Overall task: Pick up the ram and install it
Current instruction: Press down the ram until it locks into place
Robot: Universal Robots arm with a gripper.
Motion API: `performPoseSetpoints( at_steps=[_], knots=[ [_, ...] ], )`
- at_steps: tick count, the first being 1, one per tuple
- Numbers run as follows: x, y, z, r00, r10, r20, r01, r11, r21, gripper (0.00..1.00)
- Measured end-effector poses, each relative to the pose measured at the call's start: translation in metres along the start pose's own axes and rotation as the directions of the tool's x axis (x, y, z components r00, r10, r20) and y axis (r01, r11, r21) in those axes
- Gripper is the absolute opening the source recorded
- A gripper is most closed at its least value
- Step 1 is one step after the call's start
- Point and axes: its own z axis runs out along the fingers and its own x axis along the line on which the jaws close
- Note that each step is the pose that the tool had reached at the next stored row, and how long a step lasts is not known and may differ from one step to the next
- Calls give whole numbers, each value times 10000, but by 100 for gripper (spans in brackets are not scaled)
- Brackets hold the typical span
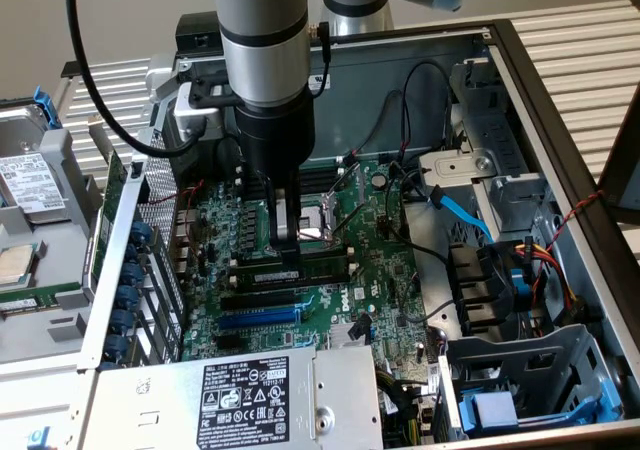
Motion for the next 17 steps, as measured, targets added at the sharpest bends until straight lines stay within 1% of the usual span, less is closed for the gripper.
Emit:
performPoseSetpoints(
  at_steps=[9, 11, 17],
  knots=[
    [1, 0, 13, 10000, 0, -1, 0, 10000, 0, 11],
    [0, 0, 21, 10000, 0, 7, 0, 10000, 4, 11],
    [0, 0, 28, 10000, 0, -1, 0, 10000, -2, 11]
  ],
)
